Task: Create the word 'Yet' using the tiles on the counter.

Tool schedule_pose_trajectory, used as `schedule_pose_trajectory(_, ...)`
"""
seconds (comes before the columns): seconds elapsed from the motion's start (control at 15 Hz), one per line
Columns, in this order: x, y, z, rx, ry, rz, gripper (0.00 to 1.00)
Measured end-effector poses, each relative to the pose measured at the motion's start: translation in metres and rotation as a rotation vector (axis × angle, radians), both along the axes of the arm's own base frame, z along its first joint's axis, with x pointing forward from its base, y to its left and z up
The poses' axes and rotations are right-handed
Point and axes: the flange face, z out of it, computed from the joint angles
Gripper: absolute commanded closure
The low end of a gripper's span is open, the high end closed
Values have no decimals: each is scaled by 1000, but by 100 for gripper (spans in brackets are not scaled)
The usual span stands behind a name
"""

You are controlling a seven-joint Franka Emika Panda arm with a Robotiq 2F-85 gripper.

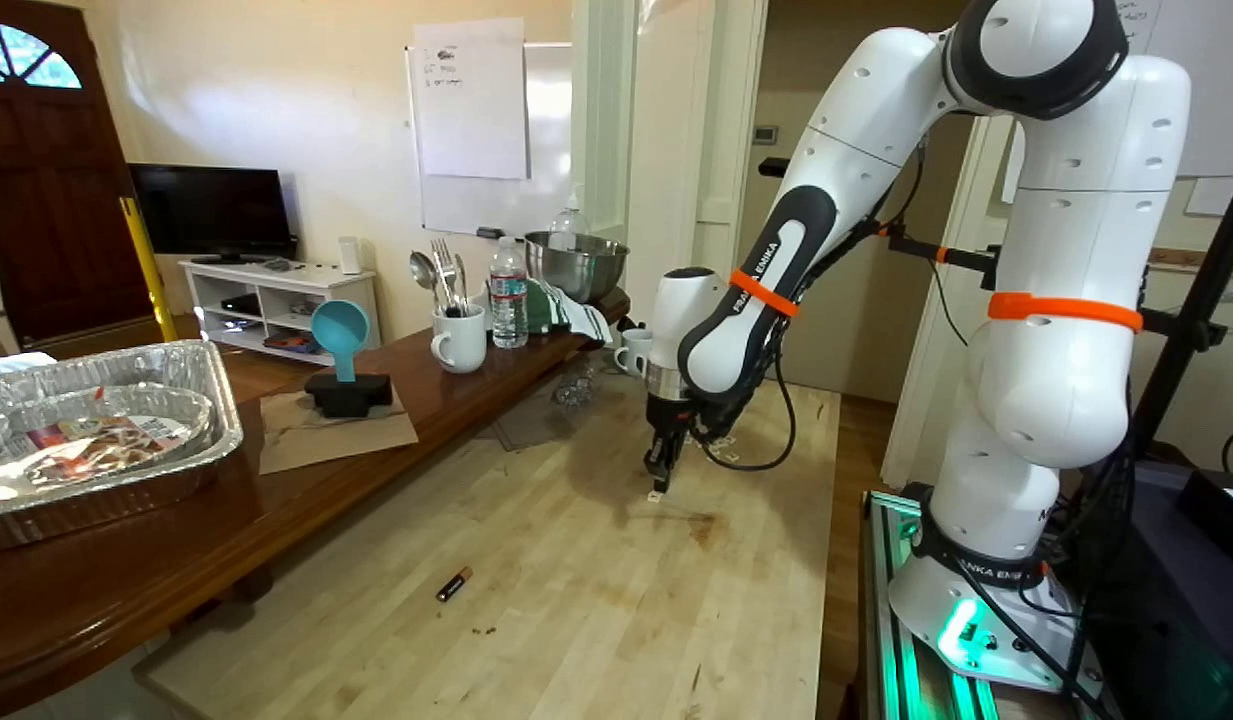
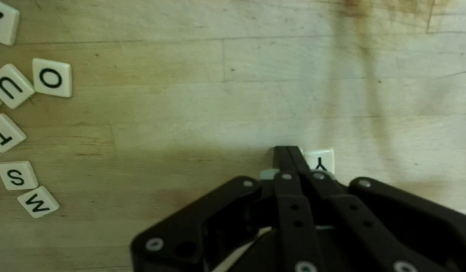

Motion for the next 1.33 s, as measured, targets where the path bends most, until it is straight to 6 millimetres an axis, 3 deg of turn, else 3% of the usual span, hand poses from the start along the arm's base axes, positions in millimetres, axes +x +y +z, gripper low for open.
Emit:
schedule_pose_trajectory(0.67, -1, 0, 3, 26, -9, -7, 100)
schedule_pose_trajectory(1.33, 2, -8, 32, 38, -81, -14, 100)
